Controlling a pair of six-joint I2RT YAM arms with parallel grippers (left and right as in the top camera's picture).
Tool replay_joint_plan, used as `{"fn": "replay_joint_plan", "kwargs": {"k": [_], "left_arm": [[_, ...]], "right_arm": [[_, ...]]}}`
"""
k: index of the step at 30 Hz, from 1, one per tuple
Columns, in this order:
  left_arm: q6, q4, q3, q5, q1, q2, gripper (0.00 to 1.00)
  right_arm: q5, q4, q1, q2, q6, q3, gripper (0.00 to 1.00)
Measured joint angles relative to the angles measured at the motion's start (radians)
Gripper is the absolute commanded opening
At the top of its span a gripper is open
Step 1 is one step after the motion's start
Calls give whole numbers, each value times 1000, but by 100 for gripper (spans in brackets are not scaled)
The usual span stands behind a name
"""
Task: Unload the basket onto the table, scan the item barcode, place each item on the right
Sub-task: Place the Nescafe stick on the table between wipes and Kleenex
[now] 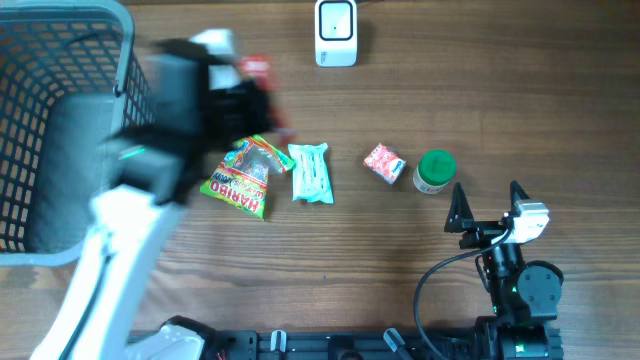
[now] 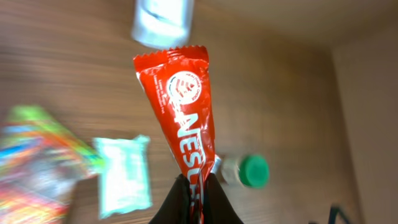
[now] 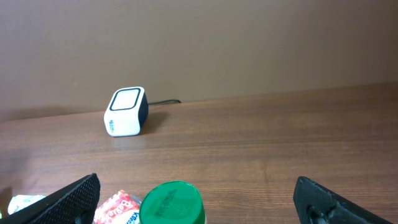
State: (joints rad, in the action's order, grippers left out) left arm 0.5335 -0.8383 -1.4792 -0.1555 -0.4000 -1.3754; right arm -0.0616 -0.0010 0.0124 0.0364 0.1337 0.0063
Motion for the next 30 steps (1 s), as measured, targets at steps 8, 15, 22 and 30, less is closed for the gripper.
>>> {"fn": "replay_joint_plan", "kwargs": {"k": [8, 15, 22, 30], "left_arm": [[34, 94, 6, 96, -310, -507, 4], [49, 152, 16, 106, -360, -715, 15], [56, 48, 16, 207, -357, -690, 55], [-51, -10, -164, 547, -356, -217, 100]], "right_arm": [[0, 0, 0, 0, 0, 0, 100], [0, 0, 0, 0, 0, 0, 100], [0, 0, 0, 0, 0, 0, 100], [0, 0, 0, 0, 0, 0, 100]]}}
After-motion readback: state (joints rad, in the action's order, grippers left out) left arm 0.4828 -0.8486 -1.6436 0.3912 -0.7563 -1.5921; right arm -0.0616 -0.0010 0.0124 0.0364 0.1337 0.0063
